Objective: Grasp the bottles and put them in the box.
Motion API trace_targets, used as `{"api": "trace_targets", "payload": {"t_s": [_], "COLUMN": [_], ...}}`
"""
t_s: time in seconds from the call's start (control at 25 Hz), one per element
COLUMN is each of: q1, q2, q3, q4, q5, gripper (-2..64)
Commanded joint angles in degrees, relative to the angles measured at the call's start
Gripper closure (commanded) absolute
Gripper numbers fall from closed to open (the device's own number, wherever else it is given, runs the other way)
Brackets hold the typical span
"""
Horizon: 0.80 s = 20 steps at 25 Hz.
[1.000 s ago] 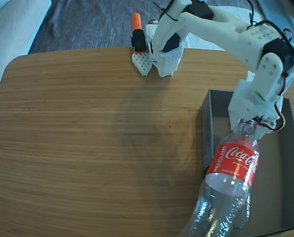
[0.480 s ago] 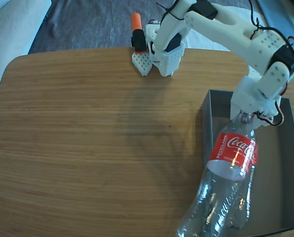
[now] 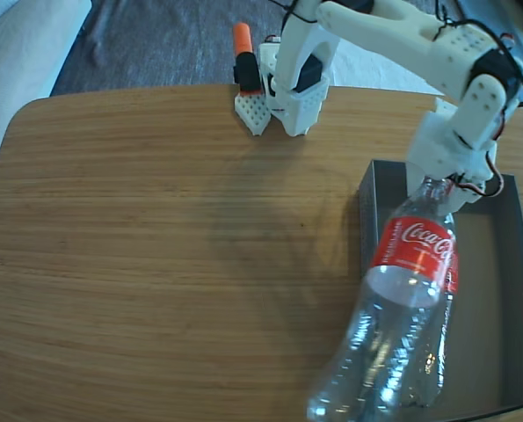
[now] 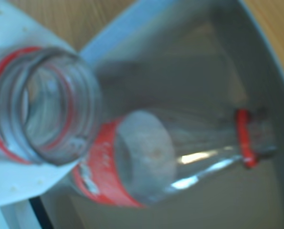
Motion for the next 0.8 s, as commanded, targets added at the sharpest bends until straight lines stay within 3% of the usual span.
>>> {"api": "trace_targets", "payload": {"t_s": [0.0, 0.44, 0.76], "q1": [-0.4, -5.3, -9.1], "q2": [6.2, 13.2, 12.1], "q3": [0.3, -0.5, -7.4], "q4": [0.4, -5.3, -6.0], "q5": [-0.5, 0.0, 0.1], "gripper": [60.6, 60.6, 60.6]}}
